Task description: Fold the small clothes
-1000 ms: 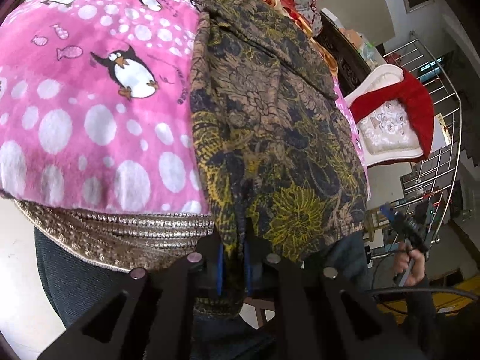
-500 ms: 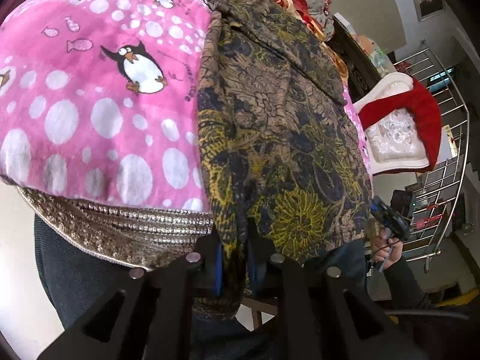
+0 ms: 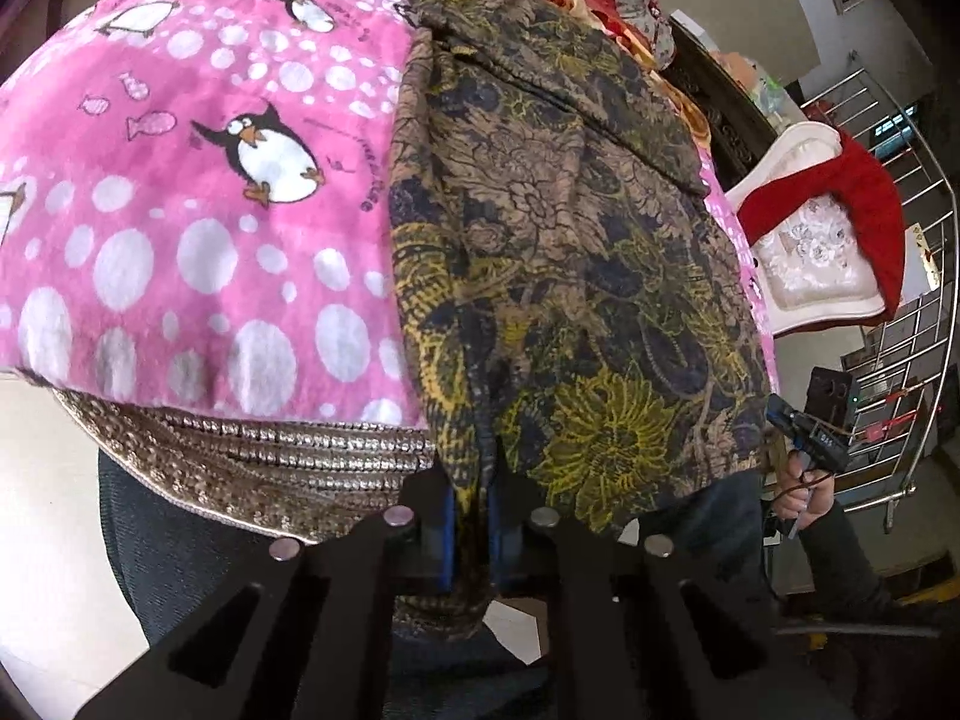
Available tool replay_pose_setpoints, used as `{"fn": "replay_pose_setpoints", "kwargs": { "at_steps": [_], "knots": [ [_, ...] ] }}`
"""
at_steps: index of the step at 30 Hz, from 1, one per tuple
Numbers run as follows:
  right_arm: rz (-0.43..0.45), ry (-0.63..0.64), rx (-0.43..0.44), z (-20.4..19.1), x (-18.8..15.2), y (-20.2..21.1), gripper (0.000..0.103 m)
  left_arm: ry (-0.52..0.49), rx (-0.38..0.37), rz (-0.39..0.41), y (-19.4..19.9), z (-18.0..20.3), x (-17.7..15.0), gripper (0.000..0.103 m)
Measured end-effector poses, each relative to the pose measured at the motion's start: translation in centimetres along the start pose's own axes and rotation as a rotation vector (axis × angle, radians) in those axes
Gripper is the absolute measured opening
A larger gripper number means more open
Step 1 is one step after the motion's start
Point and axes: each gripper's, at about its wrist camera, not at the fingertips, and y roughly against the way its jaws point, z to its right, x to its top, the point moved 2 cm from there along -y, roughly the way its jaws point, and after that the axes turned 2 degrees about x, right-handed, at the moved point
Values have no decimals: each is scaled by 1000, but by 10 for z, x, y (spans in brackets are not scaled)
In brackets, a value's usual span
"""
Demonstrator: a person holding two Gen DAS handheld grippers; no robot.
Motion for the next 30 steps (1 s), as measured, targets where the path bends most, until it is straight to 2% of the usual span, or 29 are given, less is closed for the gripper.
{"fn": "replay_pose_setpoints", "kwargs": {
  "at_steps": [1,3,7,13,18,21,25,28,30],
  "knots": [
    [9,7,-21,-1,-1,2,9,-5,5,7,1,1,0,6],
    [31,8,-28,-6,0,8,3,-12,-11,18,7,4,-1,6],
    [116,39,-45,-30,4,34,1,-13,-112,84,37,8,1,6],
    [248,56,-66,-71,24,63,1,5,-283,218,81,0,25,6],
    [304,94,-109,-105,36,78,1,19,-370,297,113,-18,28,5],
    [323,119,-126,-126,38,87,1,10,-390,319,133,-20,19,5],
    [330,162,-142,-149,34,107,1,-57,-416,333,162,-10,8,6],
    [348,183,-149,-160,34,126,0,-107,-380,353,180,9,4,6],
    [393,194,-153,-163,37,146,0,-118,-359,382,185,14,9,6]
  ]
}}
